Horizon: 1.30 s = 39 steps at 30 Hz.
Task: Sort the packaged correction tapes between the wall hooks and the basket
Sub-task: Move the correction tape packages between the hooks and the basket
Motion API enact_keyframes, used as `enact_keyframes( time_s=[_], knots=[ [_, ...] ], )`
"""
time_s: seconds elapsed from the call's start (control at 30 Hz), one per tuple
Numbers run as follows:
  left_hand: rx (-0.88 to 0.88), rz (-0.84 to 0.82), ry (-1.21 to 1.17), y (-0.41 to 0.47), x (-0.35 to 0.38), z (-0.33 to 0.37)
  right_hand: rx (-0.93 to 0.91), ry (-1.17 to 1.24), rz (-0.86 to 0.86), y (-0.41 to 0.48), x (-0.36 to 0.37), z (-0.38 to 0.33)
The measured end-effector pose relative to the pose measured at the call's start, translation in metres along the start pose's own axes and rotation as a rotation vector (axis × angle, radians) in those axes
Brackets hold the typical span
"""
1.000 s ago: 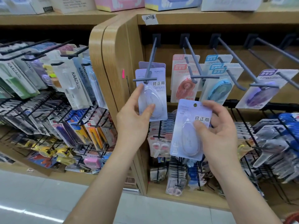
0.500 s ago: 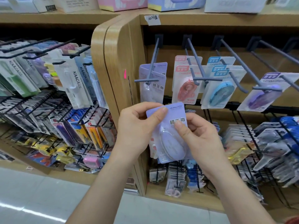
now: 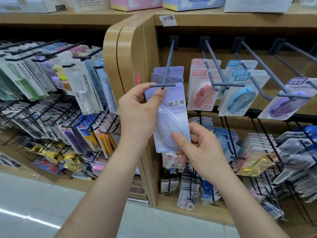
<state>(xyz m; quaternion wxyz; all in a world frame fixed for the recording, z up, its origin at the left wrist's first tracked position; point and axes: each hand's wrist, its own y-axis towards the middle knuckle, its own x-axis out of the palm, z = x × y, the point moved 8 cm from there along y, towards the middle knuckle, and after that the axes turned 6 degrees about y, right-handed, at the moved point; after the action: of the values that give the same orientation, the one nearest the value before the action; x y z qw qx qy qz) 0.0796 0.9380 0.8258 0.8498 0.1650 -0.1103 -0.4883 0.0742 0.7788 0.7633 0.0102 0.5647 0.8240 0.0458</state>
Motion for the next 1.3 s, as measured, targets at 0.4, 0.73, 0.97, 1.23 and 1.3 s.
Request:
enact_keyframes(
  time_s=[0.4,0.73,0.97,1.23,1.3],
  knots=[
    [-0.21,-0.051,-0.062,-0.011,0.009,-0.016,0.025,0.052,0.062,0.006,0.002,0.004],
    [-0.088,-0.128,0.103,-0.041,0.006,-0.041,0.026,-0.085,0.093,0.014,-0.003,0.02],
    [-0.061,-0.1,0.258,-0.007,0.023,-0.056,0.076,-0.163,0.233,-0.002,-0.038,0.03],
    [-0.101,-0.129,0.388,-0.043,0.012,-0.077,0.071,-0.188,0.348,-0.045,-0.076,0.045],
    [-0.109,-0.17,0.434,-0.061,0.011,-0.083,0.074,-0.199,0.379,-0.057,-0.085,0.053]
  ],
)
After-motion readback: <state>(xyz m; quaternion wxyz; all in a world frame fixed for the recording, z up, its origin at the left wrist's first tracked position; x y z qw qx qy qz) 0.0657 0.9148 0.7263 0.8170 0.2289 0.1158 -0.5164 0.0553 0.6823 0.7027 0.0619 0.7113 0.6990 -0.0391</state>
